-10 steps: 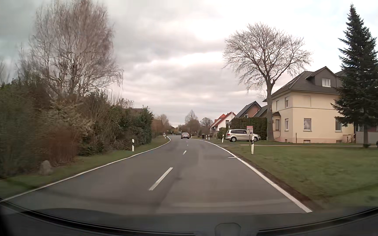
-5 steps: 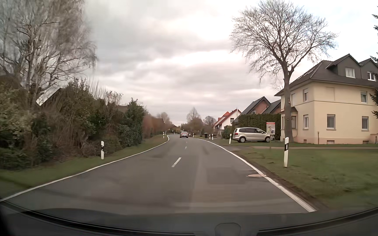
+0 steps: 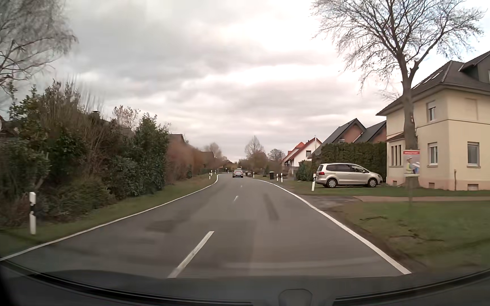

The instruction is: Follow the waypoints while adhering to traffic rules and regulations

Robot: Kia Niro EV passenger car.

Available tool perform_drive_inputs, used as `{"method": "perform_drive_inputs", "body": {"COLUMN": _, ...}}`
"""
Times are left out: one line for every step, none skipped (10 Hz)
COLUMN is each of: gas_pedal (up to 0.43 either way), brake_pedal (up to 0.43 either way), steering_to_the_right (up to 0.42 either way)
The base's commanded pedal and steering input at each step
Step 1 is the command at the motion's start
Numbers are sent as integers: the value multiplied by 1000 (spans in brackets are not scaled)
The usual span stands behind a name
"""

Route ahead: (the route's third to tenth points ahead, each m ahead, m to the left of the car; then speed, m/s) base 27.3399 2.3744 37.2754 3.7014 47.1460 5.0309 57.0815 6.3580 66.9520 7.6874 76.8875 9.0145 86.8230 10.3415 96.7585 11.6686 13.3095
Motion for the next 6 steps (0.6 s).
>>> {"method": "perform_drive_inputs", "body": {"gas_pedal": 220, "brake_pedal": 0, "steering_to_the_right": -7}}
{"method": "perform_drive_inputs", "body": {"gas_pedal": 220, "brake_pedal": 0, "steering_to_the_right": -7}}
{"method": "perform_drive_inputs", "body": {"gas_pedal": 220, "brake_pedal": 0, "steering_to_the_right": -8}}
{"method": "perform_drive_inputs", "body": {"gas_pedal": 220, "brake_pedal": 0, "steering_to_the_right": -8}}
{"method": "perform_drive_inputs", "body": {"gas_pedal": 220, "brake_pedal": 0, "steering_to_the_right": -8}}
{"method": "perform_drive_inputs", "body": {"gas_pedal": 220, "brake_pedal": 0, "steering_to_the_right": -9}}
